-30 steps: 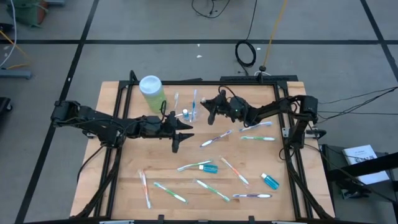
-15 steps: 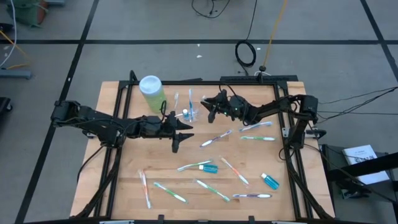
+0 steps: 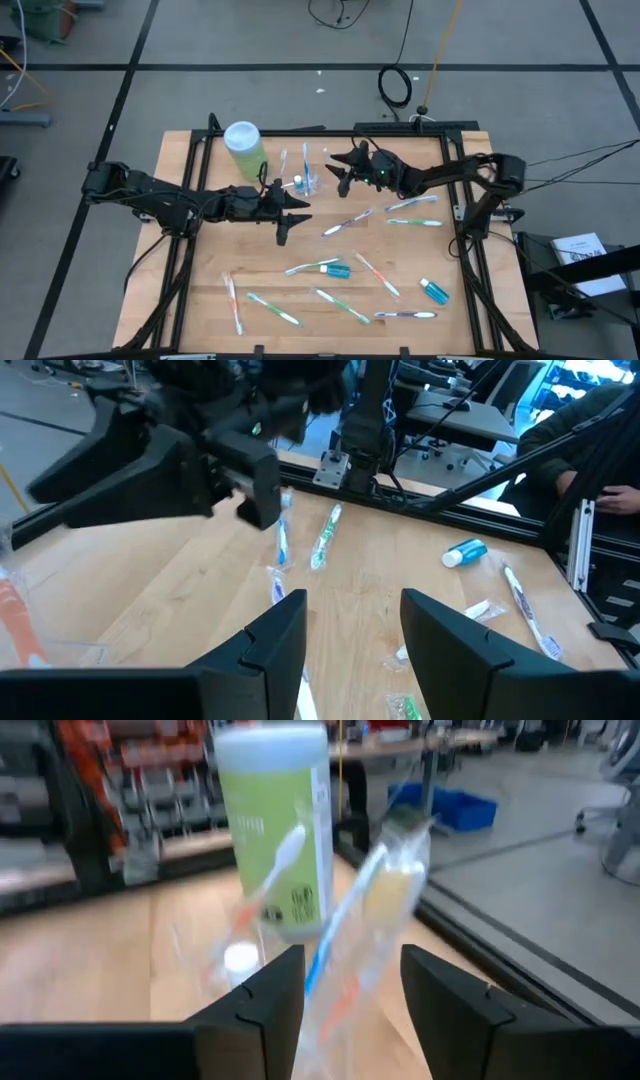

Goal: Pick & Place toothbrushing station
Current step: Put the purple toothbrush into the transparent organizer

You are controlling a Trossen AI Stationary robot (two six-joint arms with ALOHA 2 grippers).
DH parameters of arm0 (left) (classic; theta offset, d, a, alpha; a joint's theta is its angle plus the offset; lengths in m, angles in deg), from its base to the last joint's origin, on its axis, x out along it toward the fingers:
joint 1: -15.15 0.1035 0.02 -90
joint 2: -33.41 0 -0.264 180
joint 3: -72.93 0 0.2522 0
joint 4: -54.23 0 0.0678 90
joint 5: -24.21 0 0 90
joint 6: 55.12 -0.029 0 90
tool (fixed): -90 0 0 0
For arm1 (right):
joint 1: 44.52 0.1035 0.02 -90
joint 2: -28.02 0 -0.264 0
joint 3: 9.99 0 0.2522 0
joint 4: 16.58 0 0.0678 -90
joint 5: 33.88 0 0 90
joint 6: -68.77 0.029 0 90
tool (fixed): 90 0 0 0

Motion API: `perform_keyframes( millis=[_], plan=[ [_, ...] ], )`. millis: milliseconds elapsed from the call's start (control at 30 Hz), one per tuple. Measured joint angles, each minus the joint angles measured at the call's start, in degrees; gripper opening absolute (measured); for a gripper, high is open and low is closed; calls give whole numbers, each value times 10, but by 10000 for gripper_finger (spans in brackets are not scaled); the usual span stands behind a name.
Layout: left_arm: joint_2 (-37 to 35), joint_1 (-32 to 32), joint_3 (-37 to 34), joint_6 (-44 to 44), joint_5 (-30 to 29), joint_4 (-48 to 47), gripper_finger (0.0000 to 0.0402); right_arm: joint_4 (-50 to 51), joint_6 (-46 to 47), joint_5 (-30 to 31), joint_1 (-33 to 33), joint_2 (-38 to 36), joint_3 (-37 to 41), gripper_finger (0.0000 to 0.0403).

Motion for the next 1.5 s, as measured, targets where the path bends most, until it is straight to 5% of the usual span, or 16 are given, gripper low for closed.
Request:
perform_keyframes(
  millis=[267,400,800,1133,1500],
  plan=[
    [0,7,0,-1,73,-32,166,401,-12,-2,29,-158,0,151],
    [0,14,0,-11,96,-32,166,512,23,-2,63,-204,11,141],
    [0,47,0,-36,96,-32,166,261,-94,42,93,-199,182,133],
    [0,58,0,-29,97,-30,166,254,-21,-45,58,-199,215,171],
    [0,57,0,-29,96,-25,166,272,11,-50,58,-198,215,192]
  ],
)
